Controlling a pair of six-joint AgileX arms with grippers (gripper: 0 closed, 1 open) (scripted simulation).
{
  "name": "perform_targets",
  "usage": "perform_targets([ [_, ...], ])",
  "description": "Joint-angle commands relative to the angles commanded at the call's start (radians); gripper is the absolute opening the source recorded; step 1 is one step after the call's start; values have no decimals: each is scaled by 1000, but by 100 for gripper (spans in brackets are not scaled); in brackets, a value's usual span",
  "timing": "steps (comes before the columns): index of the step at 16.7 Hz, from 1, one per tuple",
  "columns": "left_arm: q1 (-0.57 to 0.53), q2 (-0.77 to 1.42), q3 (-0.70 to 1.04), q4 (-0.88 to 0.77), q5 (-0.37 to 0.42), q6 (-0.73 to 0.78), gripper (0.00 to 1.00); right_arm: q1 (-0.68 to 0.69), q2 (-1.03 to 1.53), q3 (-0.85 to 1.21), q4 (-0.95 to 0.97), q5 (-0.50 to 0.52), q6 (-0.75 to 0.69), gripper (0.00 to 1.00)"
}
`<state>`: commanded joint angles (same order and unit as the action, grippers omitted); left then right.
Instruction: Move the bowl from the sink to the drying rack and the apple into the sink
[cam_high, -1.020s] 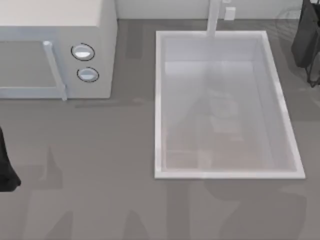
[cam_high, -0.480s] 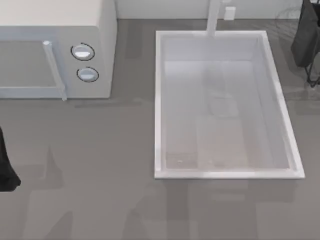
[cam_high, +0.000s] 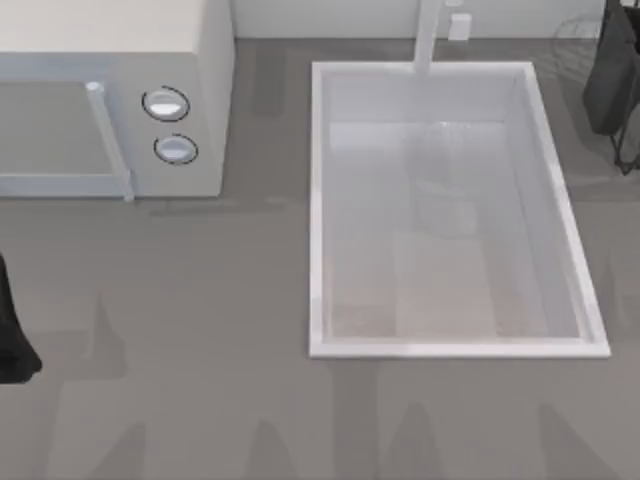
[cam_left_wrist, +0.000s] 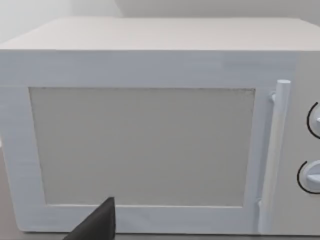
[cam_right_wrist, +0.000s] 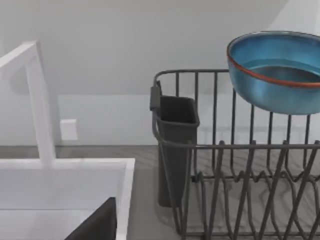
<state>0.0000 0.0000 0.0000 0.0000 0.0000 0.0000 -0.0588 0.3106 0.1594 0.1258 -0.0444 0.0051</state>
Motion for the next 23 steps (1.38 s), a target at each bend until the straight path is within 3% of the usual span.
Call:
perform_targets([
  [6, 0, 0, 0, 0, 0, 0, 100, 56, -295, -151, -119, 42, -5, 100],
  [23, 0, 0, 0, 0, 0, 0, 100, 59, -311, -159, -126, 44, -5, 100],
])
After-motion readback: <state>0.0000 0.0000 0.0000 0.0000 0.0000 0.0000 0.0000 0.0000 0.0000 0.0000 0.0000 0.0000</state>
